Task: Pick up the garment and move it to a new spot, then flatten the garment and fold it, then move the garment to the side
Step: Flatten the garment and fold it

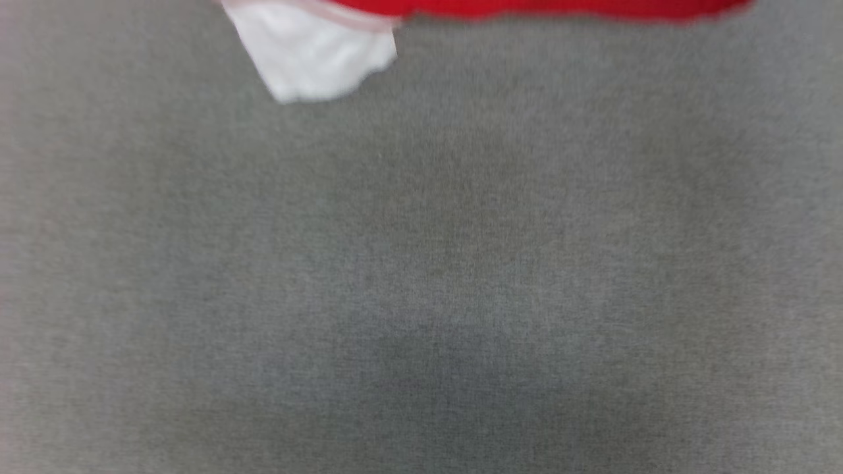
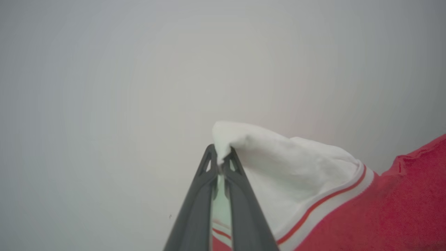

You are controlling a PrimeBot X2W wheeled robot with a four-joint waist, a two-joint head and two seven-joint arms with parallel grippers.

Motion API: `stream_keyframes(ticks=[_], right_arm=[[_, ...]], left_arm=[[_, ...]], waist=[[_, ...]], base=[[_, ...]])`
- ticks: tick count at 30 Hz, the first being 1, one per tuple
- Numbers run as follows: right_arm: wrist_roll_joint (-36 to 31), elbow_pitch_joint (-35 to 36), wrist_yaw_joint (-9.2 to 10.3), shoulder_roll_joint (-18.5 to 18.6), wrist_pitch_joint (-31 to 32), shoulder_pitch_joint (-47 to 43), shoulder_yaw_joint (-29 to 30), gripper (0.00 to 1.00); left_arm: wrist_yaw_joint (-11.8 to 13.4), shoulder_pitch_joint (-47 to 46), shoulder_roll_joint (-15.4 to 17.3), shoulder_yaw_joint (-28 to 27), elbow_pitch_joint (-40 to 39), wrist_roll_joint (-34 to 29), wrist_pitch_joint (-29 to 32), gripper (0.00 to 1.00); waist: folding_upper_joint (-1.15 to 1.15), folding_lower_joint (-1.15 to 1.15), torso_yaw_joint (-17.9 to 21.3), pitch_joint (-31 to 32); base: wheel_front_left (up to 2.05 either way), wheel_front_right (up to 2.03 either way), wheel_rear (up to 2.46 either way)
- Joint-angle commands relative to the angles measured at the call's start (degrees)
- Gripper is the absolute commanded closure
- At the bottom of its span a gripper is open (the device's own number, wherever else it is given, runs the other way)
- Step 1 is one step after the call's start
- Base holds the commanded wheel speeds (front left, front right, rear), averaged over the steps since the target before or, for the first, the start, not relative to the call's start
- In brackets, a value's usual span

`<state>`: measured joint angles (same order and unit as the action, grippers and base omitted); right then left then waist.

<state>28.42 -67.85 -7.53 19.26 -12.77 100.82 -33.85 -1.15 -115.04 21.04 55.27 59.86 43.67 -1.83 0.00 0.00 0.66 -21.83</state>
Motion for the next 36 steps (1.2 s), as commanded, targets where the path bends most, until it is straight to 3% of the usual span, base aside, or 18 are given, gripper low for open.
stream_keyframes(ticks=[1,5,9,13,18,24,28,31,36], right_arm=[[-3.13,-1.34,0.09,0.1,-1.72,2.58,1.05,1.0],[-11.61,3.58,0.09,2.16,-2.36,5.57,6.74,1.0],[-21.84,9.76,0.09,2.12,-2.27,0.7,14.33,1.0],[-27.23,9.83,0.1,0.18,-2.34,-3.24,20.52,1.0],[-31.17,7.14,0.09,-1.53,-2.32,-8.51,22.93,1.0],[-29.17,2.83,0.09,-2.16,-2.31,-12.59,21.3,1.0],[-21.98,2.21,0.09,-2.82,-2.32,-18.9,15.38,1.0],[-18.81,2.2,0.09,-2.09,-1.87,-22.2,12.09,1.0],[-6.65,8.05,0.1,1.12,2.17,-32.24,4.01,1.0]], left_arm=[[0.14,-3.28,-1.29,-0.68,1.19,-0.32,-2.93,1.0],[-0.17,-8.78,-3.49,-2.39,2.92,-0.47,-10.21,1.0],[-1.37,-9.74,-4.87,-3.74,3.53,-0.59,-12.89,1.0],[-2.44,-6.53,-4.97,-4.59,2.66,-1.85,-13.36,1.0],[-3.19,1.6,-5.28,-5.73,3.17,-2.13,-13.28,1.0],[-5.45,9.39,-7.13,-3.69,6.44,-1.13,-11.62,1.0],[-6.35,19.31,-7.3,-0.14,6.27,1.05,-5.18,1.0],[-6.36,23.78,-6.0,1.91,3.37,2.46,-2.57,1.0],[-6.29,35.6,0.11,6.77,-6.6,6.97,4.68,1.0]], waist=[[0.0,0.0,0.62,-8.49],[0.0,0.0,-0.8,-13.15],[0.0,0.0,-2.56,-16.9],[0.0,0.0,-3.55,-18.69],[0.0,0.0,-4.18,-18.61],[0.0,0.0,-5.17,-16.21],[0.0,0.0,-5.14,-11.44],[0.0,0.0,-4.98,-8.92],[0.0,0.0,-4.5,-2.77]], base=[[0.0,0.0,0.0],[0.0,0.0,0.0],[0.0,0.0,0.0],[0.0,0.0,0.0],[0.0,0.0,0.0],[0.0,0.0,0.0],[0.0,0.0,0.0],[0.0,0.0,0.0],[0.0,0.0,0.0]])
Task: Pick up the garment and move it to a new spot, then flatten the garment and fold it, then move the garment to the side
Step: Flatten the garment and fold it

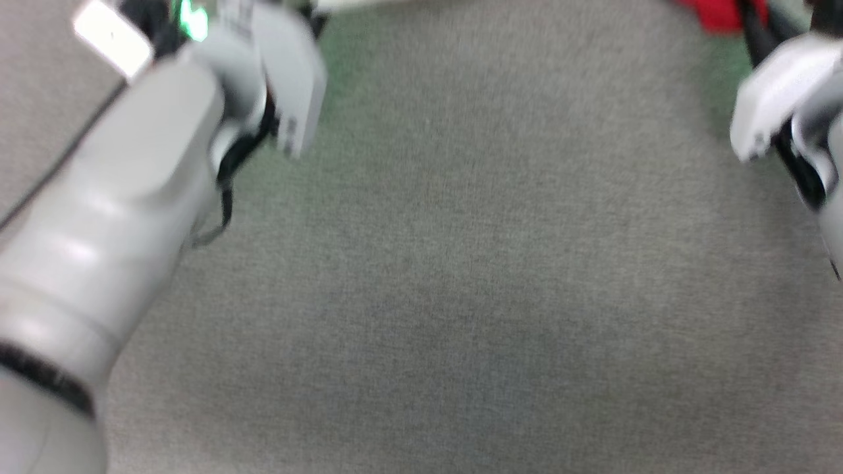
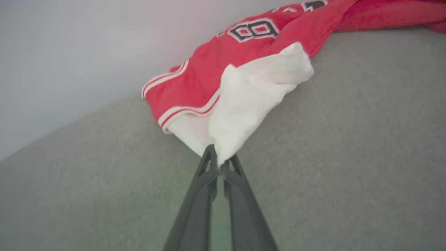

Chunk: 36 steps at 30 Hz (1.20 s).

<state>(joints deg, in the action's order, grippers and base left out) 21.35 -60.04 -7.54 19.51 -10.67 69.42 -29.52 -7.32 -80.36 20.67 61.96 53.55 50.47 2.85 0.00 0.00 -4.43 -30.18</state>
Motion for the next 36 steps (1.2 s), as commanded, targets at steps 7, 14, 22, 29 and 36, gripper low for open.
stream_keyframes(ticks=[7,14,22,29,36], right_arm=[[16.88,13.99,0.11,10.94,8.89,-17.97,-7.38,1.0],[27.01,25.95,0.11,19.52,17.55,-35.26,-8.96,1.0],[33.02,36.02,0.12,25.81,26.65,-51.75,-7.69,1.0],[35.38,45.48,0.1,28.11,33.24,-60.13,-3.65,1.0],[31.78,54.4,0.11,27.93,35.9,-58.33,6.07,1.0]], left_arm=[[3.26,17.39,10.93,1.73,-17.64,5.5,6.0,1.0],[17.31,35.57,25.79,2.73,-44.86,11.35,12.25,1.0],[33.13,50.39,37.25,4.41,-68.99,18.27,16.23,1.0],[39.73,53.1,41.53,3.18,-77.41,20.27,16.17,1.0],[39.91,45.57,46.83,0.26,-81.76,14.99,18.65,1.0]], waist=[[0.0,0.0,0.92,12.42],[0.0,0.0,1.59,15.96],[0.0,0.0,1.71,16.49],[0.0,0.0,1.9,16.44],[0.0,0.0,3.05,15.96]], base=[[0.0,0.0,0.0],[0.0,0.0,0.0],[0.0,0.0,0.0],[0.0,0.0,0.0],[0.0,0.0,0.0]])
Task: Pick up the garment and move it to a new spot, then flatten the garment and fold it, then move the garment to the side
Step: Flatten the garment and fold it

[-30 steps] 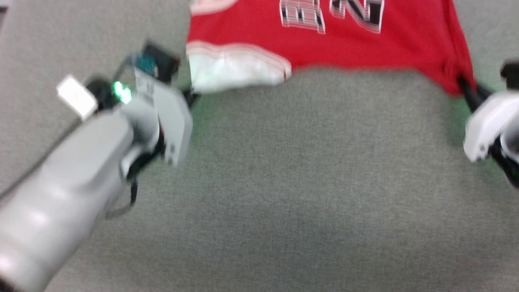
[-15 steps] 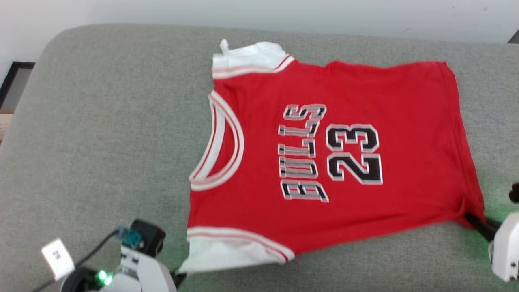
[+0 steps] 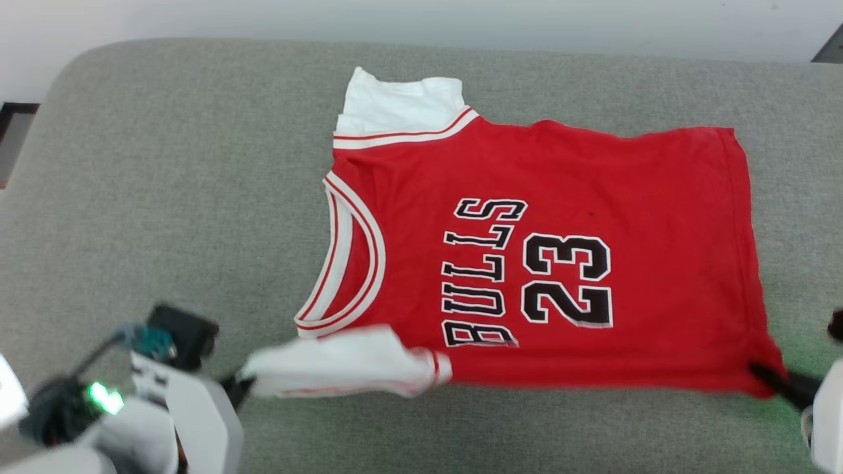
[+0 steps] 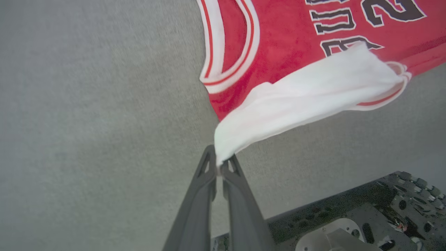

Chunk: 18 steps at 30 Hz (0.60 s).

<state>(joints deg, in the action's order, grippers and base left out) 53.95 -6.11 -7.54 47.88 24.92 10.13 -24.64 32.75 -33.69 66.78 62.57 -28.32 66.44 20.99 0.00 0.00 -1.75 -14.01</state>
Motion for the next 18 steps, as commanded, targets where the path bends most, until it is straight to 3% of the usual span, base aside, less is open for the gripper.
stream_keyframes(ticks=[1,4,7,18], right_arm=[[-1.71,0.86,0.11,-1.2,0.85,1.74,2.59,1.0],[-5.54,1.31,0.11,-3.34,2.83,4.65,5.71,1.0],[-8.78,0.15,0.11,-5.8,5.02,8.16,7.63,1.0],[-14.71,-12.33,0.1,-13.52,8.72,20.96,3.57,1.0]], left_arm=[[-0.73,-2.79,1.05,-0.79,0.16,-1.87,1.26,1.0],[-3.79,-7.9,0.5,-1.8,1.4,-4.61,3.63,1.0],[-7.58,-12.81,-2.3,-2.26,5.27,-6.65,5.62,1.0],[-21.61,-23.53,-20.12,0.44,32.7,-6.51,9.94,1.0]], waist=[[0.0,0.0,0.55,-0.29],[0.0,0.0,0.88,-0.74],[0.0,0.0,1.04,-1.36],[0.0,0.0,1.65,-3.91]], base=[[0.0,0.0,0.0],[0.0,0.0,0.0],[0.0,0.0,0.0],[0.0,0.0,0.0]])
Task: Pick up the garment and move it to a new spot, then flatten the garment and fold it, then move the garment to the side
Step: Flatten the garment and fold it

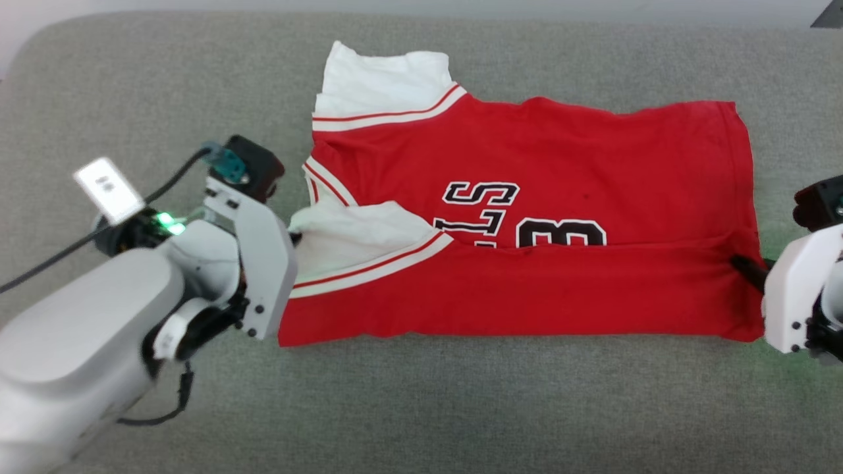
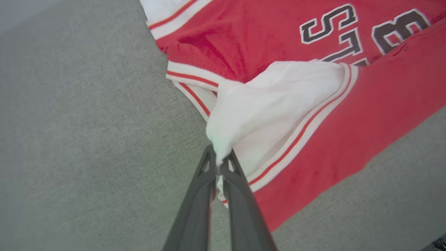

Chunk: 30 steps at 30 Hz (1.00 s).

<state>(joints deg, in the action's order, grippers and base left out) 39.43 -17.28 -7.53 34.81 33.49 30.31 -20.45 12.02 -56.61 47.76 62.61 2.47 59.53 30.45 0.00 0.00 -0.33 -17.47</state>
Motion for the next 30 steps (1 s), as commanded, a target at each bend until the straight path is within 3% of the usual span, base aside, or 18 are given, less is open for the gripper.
stream_keyframes(ticks=[1,7,12,13,14,16,18,20,21,24,25,26,30], right_arm=[[0.04,-2.61,0.09,-1.02,0.24,1.72,-1.41,1.0],[0.88,-9.45,0.09,-2.94,2.04,5.62,-6.41,1.0],[2.07,-12.79,0.1,-3.44,3.42,7.98,-9.87,1.0],[2.54,-13.37,0.1,-3.5,3.52,8.45,-10.17,1.0],[2.77,-13.87,0.1,-3.49,3.61,8.92,-10.42,1.0],[3.09,-14.71,0.13,-3.24,3.66,10.0,-10.97,1.0],[3.37,-15.11,0.15,-3.15,3.58,10.35,-11.02,1.0],[3.54,-15.85,0.15,-2.68,3.43,11.1,-11.15,0.8],[3.43,-15.88,0.15,-2.35,3.15,11.44,-11.3,0.64],[4.27,-15.42,0.14,-1.77,1.62,11.85,-10.86,0.48],[4.49,-15.08,0.13,-1.56,1.22,11.75,-10.9,0.19],[4.76,-14.61,0.12,-1.35,0.58,11.54,-10.96,0.0],[4.61,-13.55,0.09,-0.68,-3.58,10.92,-8.8,0.0]], left_arm=[[-1.91,-0.8,-2.34,0.74,4.33,1.1,1.1,1.0],[-6.14,-1.37,-8.29,1.99,17.21,4.41,4.3,1.0],[-7.95,-1.89,-11.91,1.85,24.75,6.6,5.67,1.0],[-7.95,-2.3,-12.46,1.7,26.02,6.76,5.74,0.93],[-8.03,-2.78,-12.99,1.43,27.17,6.83,5.51,0.74],[-8.08,-3.51,-13.77,0.84,28.94,7.24,5.22,0.0],[-8.01,-3.96,-14.12,0.59,29.6,7.29,5.09,0.0],[-8.05,-4.53,-14.54,0.23,30.33,7.6,5.01,0.0],[-7.88,-5.06,-14.29,0.31,30.59,6.97,4.76,0.0],[-7.65,-5.49,-14.0,0.08,29.94,7.01,4.6,0.0],[-7.57,-5.53,-13.86,-0.03,29.44,6.91,4.46,0.0],[-7.38,-5.58,-13.49,-0.13,28.85,6.76,4.39,0.0],[-5.82,-4.56,-12.17,-0.28,25.83,7.29,5.29,0.0]], waist=[[0.0,0.0,0.35,-0.68],[0.0,0.0,0.96,-1.67],[0.0,0.0,1.27,-1.76],[0.0,0.0,1.29,-1.71],[0.0,0.0,1.3,-1.64],[0.0,0.0,1.36,-1.46],[0.0,0.0,1.34,-1.33],[0.0,0.0,1.24,-0.94],[0.0,0.0,1.22,-0.72],[0.0,0.0,0.95,0.15],[0.0,0.0,0.77,0.44],[0.0,0.0,0.63,0.75],[0.0,0.0,0.21,2.01]], base=[[0.0,0.0,0.0],[0.0,0.0,0.0],[0.0,0.0,0.0],[0.0,0.0,0.0],[0.0,0.0,0.0],[0.0,0.0,0.0],[0.0,0.0,0.0],[0.0,0.0,0.0],[0.0,0.0,0.0],[0.0,0.0,0.0],[0.0,0.0,0.0],[0.0,0.0,0.0],[0.0,0.0,0.0]])
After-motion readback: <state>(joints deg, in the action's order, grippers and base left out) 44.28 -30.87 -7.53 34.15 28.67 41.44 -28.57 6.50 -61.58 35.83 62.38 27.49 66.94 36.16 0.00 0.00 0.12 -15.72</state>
